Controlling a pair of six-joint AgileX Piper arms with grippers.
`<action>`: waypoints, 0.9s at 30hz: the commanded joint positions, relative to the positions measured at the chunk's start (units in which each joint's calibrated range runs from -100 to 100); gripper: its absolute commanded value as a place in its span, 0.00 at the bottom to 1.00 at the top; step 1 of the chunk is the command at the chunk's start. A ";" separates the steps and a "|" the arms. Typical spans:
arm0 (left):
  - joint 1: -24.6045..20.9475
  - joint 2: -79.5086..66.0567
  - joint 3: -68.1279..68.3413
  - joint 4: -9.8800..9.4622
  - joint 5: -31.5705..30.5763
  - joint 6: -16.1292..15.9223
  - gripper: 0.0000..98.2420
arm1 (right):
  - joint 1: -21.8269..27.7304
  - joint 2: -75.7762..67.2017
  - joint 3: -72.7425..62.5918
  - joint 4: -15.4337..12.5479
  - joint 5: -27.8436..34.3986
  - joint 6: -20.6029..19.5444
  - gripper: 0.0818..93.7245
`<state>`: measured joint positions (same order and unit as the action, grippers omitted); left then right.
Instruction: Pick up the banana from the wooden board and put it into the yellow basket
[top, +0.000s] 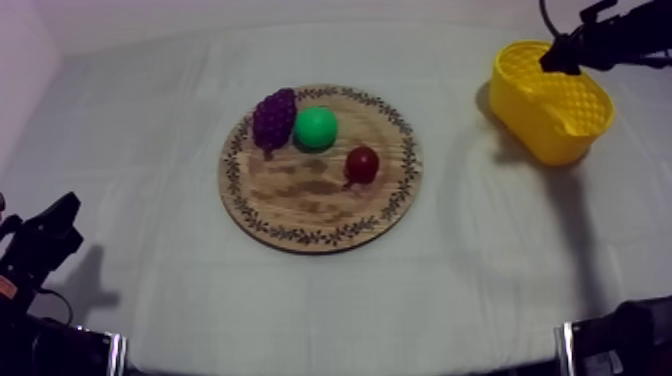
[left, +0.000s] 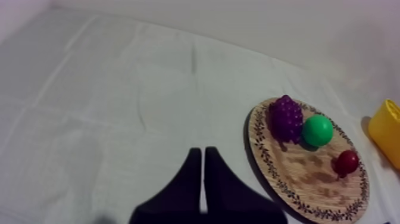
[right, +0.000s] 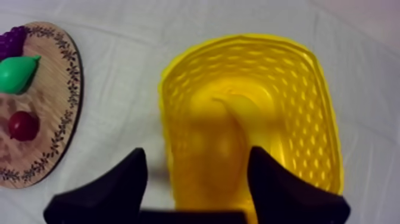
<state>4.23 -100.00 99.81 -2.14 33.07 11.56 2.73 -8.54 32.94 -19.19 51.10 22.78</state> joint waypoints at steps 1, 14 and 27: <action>0.00 0.00 -0.03 -0.03 -0.01 0.03 0.00 | -1.13 -5.11 2.98 0.44 -1.75 -0.27 0.48; 0.00 0.00 -0.03 -0.03 -0.01 0.00 0.00 | -13.52 -33.41 25.36 10.90 -14.12 -11.98 0.32; 0.00 0.00 -0.03 -0.03 -0.01 0.02 0.00 | -14.49 -49.93 37.84 13.73 -17.41 -16.85 0.06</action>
<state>4.23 -100.00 99.81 -2.14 33.07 11.56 -11.90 -57.28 69.08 -5.32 34.02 6.06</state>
